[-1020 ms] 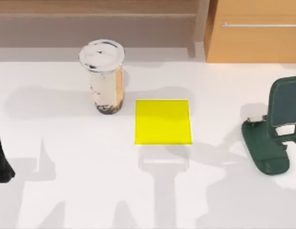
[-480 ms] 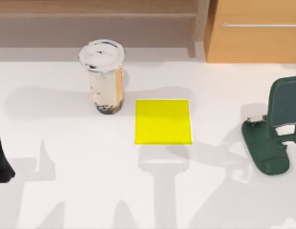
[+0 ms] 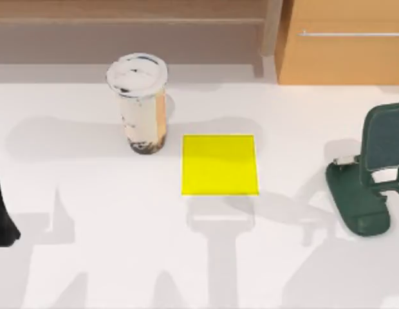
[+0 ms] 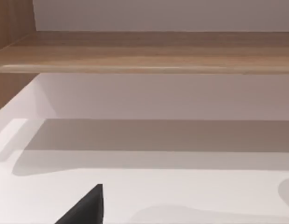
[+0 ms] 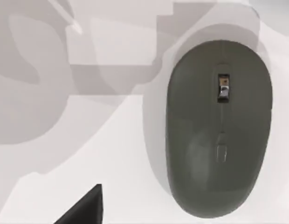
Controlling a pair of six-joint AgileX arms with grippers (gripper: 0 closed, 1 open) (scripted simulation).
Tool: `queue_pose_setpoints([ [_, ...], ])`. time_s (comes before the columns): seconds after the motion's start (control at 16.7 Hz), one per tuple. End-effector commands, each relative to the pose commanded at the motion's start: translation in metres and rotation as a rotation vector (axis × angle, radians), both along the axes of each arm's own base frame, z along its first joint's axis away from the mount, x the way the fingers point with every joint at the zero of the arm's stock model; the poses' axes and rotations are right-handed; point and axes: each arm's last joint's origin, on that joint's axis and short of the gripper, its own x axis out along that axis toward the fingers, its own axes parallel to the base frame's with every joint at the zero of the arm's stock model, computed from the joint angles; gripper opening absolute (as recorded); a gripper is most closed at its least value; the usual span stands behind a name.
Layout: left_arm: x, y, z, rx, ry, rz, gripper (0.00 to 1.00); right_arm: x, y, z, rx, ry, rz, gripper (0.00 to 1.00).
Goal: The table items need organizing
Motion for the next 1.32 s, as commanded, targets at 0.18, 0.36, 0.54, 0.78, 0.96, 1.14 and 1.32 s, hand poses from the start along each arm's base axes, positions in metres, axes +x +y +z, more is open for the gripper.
queue_pose_setpoints([
  [0.18, 0.0, 0.0, 0.0, 0.0, 0.0, 0.0, 1.0, 0.001, -0.001, -0.034, -0.005, -0.011, 0.001, 1.0],
  [0.36, 0.0, 0.0, 0.0, 0.0, 0.0, 0.0, 1.0, -0.002, 0.0, -0.057, -0.001, -0.003, 0.001, 1.0],
  [0.54, 0.0, 0.0, 0.0, 0.0, 0.0, 0.0, 1.0, -0.002, 0.0, -0.06, -0.001, -0.001, 0.001, 1.0],
  [0.78, 0.0, 0.0, 0.0, 0.0, 0.0, 0.0, 1.0, -0.002, 0.0, -0.06, -0.001, -0.001, 0.001, 0.77],
  [0.96, 0.0, 0.0, 0.0, 0.0, 0.0, 0.0, 1.0, -0.002, 0.0, -0.06, -0.001, -0.001, 0.001, 0.55],
  [1.14, 0.0, 0.0, 0.0, 0.0, 0.0, 0.0, 1.0, -0.002, 0.0, -0.06, -0.001, -0.001, 0.001, 0.32],
  [1.32, 0.0, 0.0, 0.0, 0.0, 0.0, 0.0, 1.0, -0.002, 0.0, -0.06, -0.001, -0.001, 0.001, 0.1],
])
